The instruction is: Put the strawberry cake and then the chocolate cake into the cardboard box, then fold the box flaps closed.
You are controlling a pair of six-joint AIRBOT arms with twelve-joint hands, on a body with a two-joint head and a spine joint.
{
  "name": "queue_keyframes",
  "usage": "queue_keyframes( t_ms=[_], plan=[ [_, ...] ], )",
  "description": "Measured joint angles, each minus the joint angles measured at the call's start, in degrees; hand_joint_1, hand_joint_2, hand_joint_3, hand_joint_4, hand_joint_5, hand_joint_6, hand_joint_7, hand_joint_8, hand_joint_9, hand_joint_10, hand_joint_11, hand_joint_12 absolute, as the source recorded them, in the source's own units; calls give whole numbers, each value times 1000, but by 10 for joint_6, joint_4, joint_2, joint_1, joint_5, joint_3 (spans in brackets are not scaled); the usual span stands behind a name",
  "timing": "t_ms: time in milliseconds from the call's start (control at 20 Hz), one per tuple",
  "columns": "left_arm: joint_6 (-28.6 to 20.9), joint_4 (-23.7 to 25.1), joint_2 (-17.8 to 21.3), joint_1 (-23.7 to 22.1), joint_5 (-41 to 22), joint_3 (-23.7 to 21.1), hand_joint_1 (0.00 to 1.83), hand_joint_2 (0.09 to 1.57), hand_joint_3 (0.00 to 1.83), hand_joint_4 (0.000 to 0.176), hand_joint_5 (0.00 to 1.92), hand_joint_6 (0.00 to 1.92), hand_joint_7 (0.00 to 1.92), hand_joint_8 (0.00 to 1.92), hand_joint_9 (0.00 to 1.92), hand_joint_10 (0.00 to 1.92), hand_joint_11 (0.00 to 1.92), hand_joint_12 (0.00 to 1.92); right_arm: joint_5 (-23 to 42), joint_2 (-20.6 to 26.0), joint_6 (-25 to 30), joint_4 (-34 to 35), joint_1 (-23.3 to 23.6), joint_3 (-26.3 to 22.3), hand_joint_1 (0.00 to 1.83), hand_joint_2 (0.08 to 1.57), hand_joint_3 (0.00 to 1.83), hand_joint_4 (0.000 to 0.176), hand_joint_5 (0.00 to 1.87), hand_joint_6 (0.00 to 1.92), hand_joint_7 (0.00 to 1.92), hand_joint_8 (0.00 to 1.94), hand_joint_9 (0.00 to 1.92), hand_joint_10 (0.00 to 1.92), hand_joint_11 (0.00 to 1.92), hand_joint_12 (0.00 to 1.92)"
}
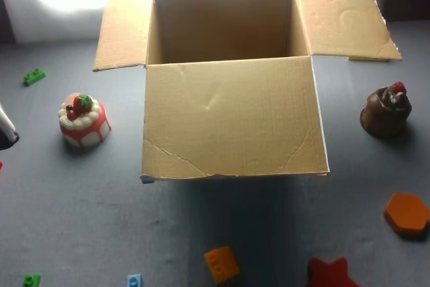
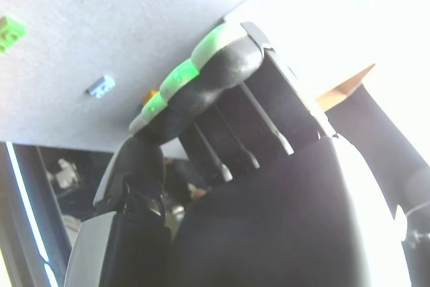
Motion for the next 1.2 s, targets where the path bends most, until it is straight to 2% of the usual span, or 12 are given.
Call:
queue_keyframes(
  t_ms=[300,350,450,500,650,700,800,900,950,1000,1100,1200],
  plan=[
    [1,3,-1,0,0,5,3,1254,0,0,168,8,229,7,263,10,0,816,1,-1,-8,0,2,0,122,1205,0,0,89,21,62,4,36,20,0,164],
    [1,6,-1,0,0,4,0,1248,0,0,171,6,222,2,251,3,0,807,-3,-1,-38,28,2,0,121,1186,0,0,79,16,54,1,31,17,0,164],
    [0,8,-1,0,-1,0,10,1222,0,0,186,7,228,3,251,4,0,826,5,-3,-106,116,2,-1,146,1154,0,0,92,9,65,1,56,19,0,359],
    [0,10,-1,0,-1,-1,16,1216,0,0,197,8,235,4,260,6,0,842,14,-4,-133,160,2,-1,138,1150,0,0,80,3,56,0,54,15,0,351],
    [0,15,-1,0,-1,0,15,1217,0,10,173,1,233,3,256,1,0,859,28,-4,-150,216,2,-1,130,1149,0,0,21,0,21,0,20,0,0,172],
    [0,21,-1,0,-3,2,45,1207,0,9,164,1,217,2,240,1,0,842,30,-4,-166,240,2,-1,140,1141,0,0,25,2,46,5,40,7,0,185],
    [0,40,-4,0,-2,7,86,1192,0,3,157,0,223,3,246,3,0,806,45,-5,-199,345,2,-1,208,1117,0,0,36,5,63,3,59,12,0,284],
    [0,40,-4,0,-2,10,242,1133,0,0,144,1,188,3,228,2,0,797,67,-20,-236,399,2,3,468,1115,0,0,40,5,27,1,36,2,0,237],
    [2,35,-5,0,-1,10,396,1097,0,10,113,0,152,1,192,1,0,724,72,-33,-267,417,2,3,584,1115,0,0,29,1,5,0,12,1,0,47],
    [7,14,-7,16,0,10,458,1098,0,12,82,0,116,0,144,0,0,640,74,-44,-280,468,3,-2,740,1093,0,7,28,1,1,0,2,0,0,9],
    [9,7,-16,33,-2,16,642,1139,4,16,61,1,105,1,126,0,0,594,71,-50,-292,541,4,-3,1020,1017,0,25,0,0,0,0,0,0,0,0],
    [9,-26,-25,51,-2,36,863,1096,0,20,39,4,72,2,99,1,0,555,79,-48,-330,608,4,-2,1218,960,0,30,4,1,37,13,34,14,0,0]
  ],
)
